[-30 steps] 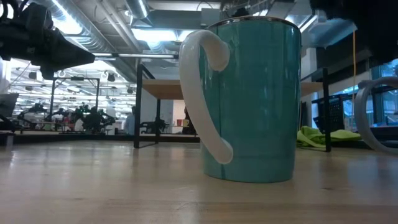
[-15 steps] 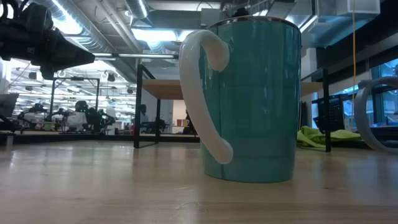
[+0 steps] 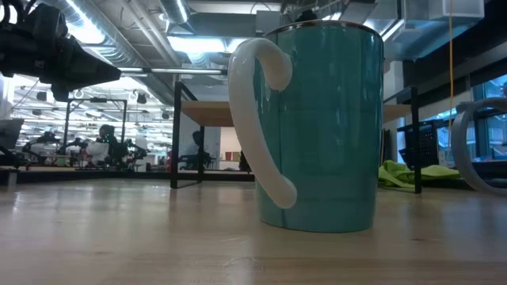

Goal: Stack small to large cups/mugs on shelf
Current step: Put the blue mug on the shelf

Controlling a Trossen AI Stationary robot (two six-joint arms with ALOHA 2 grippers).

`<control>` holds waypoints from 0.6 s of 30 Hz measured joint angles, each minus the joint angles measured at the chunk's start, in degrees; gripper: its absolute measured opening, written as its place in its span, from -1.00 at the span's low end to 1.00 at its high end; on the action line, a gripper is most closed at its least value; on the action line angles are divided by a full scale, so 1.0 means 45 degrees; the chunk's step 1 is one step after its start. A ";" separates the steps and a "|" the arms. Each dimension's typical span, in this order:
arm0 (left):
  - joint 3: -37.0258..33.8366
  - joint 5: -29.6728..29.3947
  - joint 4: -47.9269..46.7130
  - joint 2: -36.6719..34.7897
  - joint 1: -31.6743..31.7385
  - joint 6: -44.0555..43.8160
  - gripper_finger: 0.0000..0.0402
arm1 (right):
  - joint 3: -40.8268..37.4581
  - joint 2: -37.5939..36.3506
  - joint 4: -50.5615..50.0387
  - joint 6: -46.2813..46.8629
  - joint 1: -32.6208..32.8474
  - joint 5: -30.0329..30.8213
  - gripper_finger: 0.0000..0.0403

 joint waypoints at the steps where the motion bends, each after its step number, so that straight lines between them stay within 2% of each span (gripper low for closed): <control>1: 0.0000 -0.0004 0.0000 -0.0002 0.0000 0.0000 -0.79 | 0.0059 0.0137 0.0014 -0.0017 0.0010 -0.0136 0.35; 13: 0.0000 -0.0004 0.0000 -0.0001 0.0000 0.0000 -0.79 | 0.0123 0.0946 0.0541 -0.0653 0.0025 -0.0574 0.08; 18: 0.0000 -0.0002 0.0000 -0.0002 0.0000 -0.0002 -0.79 | 0.0123 0.0713 -0.0622 -0.0917 0.0025 -0.0068 0.05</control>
